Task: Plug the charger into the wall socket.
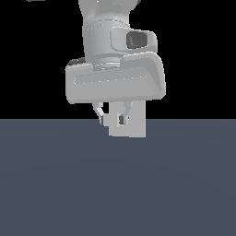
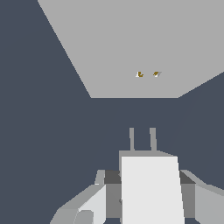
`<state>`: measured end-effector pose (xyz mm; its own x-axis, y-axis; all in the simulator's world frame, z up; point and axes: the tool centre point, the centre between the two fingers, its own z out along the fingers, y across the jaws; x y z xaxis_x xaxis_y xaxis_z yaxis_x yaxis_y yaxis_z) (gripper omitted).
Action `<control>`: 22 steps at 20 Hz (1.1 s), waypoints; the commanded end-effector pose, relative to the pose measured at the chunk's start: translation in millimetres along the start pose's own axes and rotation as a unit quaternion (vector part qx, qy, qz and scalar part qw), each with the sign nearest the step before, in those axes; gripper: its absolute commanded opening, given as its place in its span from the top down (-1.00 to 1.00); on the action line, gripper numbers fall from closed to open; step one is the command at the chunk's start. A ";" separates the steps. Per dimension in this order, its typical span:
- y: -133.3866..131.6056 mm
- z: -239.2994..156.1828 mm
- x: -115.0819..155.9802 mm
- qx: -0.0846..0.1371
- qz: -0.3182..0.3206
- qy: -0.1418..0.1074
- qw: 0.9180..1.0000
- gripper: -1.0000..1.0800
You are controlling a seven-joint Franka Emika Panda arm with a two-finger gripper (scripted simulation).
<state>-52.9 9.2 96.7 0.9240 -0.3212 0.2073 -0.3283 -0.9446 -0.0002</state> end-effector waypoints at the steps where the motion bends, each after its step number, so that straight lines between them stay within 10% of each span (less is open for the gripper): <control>1: 4.7 -2.1 3.4 0.000 0.001 0.000 1.000 1.00; 22: 6.2 5.4 41.1 0.000 0.002 0.000 1.000 1.00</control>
<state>-21.7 -8.2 99.8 0.9231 -0.3246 0.2063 -0.3317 -0.9434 -0.0005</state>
